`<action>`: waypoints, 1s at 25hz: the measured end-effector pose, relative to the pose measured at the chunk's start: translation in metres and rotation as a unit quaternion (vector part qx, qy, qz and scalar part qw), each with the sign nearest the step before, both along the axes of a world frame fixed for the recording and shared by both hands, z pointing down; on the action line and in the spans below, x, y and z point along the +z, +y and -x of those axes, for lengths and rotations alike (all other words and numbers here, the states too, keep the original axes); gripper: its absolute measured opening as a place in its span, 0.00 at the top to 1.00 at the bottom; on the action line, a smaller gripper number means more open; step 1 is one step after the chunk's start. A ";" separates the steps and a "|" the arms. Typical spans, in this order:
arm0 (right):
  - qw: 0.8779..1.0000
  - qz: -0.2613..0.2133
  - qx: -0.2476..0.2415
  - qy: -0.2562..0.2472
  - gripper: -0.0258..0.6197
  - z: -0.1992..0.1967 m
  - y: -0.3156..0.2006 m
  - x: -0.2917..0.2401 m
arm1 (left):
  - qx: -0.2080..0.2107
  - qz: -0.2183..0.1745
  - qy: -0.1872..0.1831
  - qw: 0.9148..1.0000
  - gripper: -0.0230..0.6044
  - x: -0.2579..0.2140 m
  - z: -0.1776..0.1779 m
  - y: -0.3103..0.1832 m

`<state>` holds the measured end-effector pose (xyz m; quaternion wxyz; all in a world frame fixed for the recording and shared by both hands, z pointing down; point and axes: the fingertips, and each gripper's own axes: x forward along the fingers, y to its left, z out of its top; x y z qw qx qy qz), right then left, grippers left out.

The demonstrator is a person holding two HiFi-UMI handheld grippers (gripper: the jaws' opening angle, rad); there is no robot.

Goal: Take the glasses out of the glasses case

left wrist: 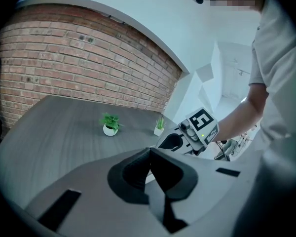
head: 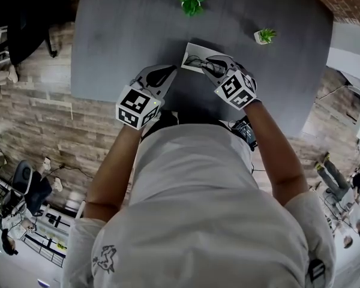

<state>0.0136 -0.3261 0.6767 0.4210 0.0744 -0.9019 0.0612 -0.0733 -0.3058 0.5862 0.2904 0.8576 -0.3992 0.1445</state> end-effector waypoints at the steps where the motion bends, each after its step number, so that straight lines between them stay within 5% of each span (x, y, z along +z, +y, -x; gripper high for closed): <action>1: 1.000 0.002 -0.003 0.004 0.79 0.001 0.002 0.004 | 0.001 0.002 -0.004 1.000 0.95 0.004 0.002 -0.001; 25: 0.996 0.002 -0.067 0.065 0.92 -0.002 0.007 0.055 | -0.001 0.028 -0.012 1.000 0.95 0.027 0.011 -0.007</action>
